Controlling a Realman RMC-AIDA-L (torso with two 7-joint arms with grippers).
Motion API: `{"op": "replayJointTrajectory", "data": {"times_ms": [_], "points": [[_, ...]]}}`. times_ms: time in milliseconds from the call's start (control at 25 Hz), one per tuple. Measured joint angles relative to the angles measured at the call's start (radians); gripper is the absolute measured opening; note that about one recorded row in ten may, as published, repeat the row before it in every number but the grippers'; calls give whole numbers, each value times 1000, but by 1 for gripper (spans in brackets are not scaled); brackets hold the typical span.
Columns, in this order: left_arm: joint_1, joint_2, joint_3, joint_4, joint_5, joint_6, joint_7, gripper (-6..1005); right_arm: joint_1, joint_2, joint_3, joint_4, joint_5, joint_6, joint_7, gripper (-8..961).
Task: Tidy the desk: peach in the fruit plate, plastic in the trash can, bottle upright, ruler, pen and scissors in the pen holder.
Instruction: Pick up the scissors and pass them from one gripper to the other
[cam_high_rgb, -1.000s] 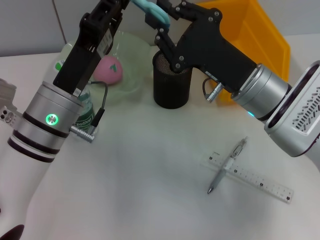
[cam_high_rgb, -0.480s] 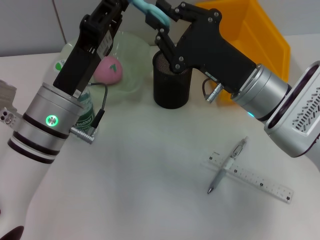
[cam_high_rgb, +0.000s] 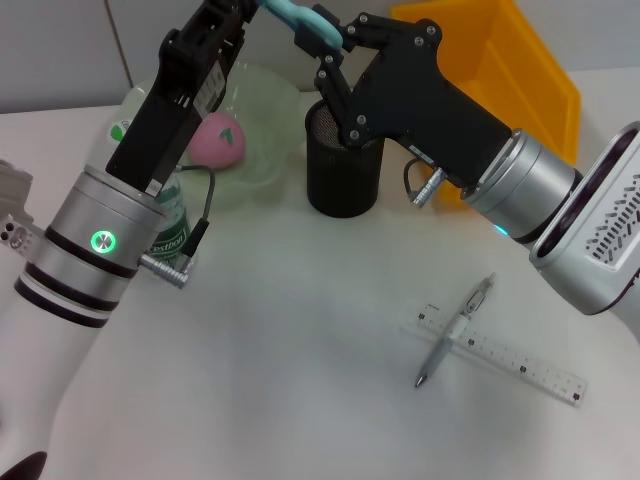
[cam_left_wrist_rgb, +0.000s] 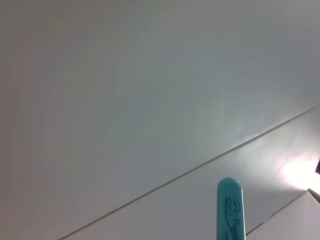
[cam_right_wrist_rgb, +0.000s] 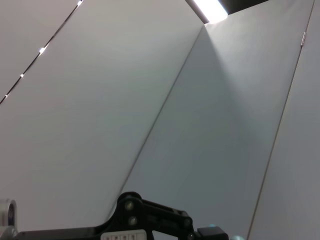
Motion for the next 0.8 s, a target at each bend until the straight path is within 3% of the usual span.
{"op": "replayJointTrajectory", "data": {"times_ms": [440, 800], "points": [[9, 0, -80, 18, 120, 10, -1, 227, -2, 0, 3, 0, 1, -1, 0, 83], [12, 1, -81, 18, 121, 8, -2, 666, -9, 0, 7, 0, 1, -10, 0, 82]]}}
